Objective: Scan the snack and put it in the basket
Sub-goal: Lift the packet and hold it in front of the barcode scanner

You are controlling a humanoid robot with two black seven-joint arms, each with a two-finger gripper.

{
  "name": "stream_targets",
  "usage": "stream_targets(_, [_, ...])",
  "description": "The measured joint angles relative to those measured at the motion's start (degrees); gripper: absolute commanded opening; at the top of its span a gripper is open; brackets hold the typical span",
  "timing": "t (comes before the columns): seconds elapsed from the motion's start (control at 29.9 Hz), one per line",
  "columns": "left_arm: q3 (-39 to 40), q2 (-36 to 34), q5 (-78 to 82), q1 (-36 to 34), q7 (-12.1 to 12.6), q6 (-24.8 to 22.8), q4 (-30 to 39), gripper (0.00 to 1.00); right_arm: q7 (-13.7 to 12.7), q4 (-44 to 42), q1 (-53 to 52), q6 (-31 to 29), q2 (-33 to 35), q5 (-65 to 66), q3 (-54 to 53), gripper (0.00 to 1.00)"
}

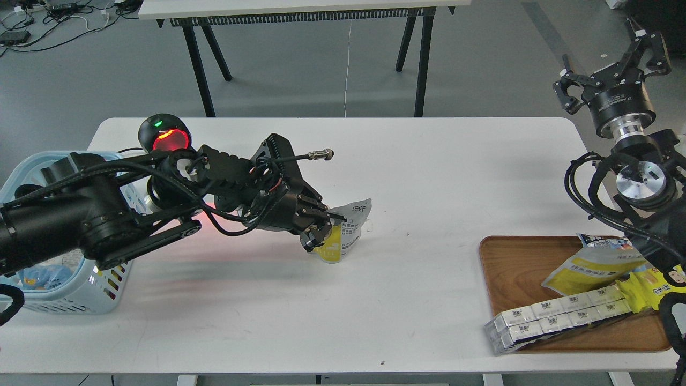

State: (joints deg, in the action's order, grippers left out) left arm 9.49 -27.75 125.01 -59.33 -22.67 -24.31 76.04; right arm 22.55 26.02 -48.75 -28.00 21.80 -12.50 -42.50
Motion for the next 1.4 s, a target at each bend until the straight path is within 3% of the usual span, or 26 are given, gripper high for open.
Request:
stream_targets(0.27, [3.52,-4.91,-0.01,0.03,-3.26,0.13,4.05,0.0,0.02,0.0,-0.4,0.0,0.57,0.02,-0.64,0.99])
stream_targets(0.5, [8.23,-13.17,0.0,0.01,-5.15,-0.19,5.0,0.0,0.02,0.02,-0.88,0.0,1.28,0.0,-0.67,0.99])
stream_targets(0.8, [8.77,-19.75,0.0,0.05,-5.33,-0.37,4.33,0.0,0.02,0.25,-0.95,0.0,1.31,-0.01,-0.66,0.99])
stream_targets(1.4, [8.74,-20.33,-0.01,0.1,-5.34,0.23,-0.61,0.0,-0.05,0.51,-1.0,0.0,1.88,0.02,-0.66,0.99])
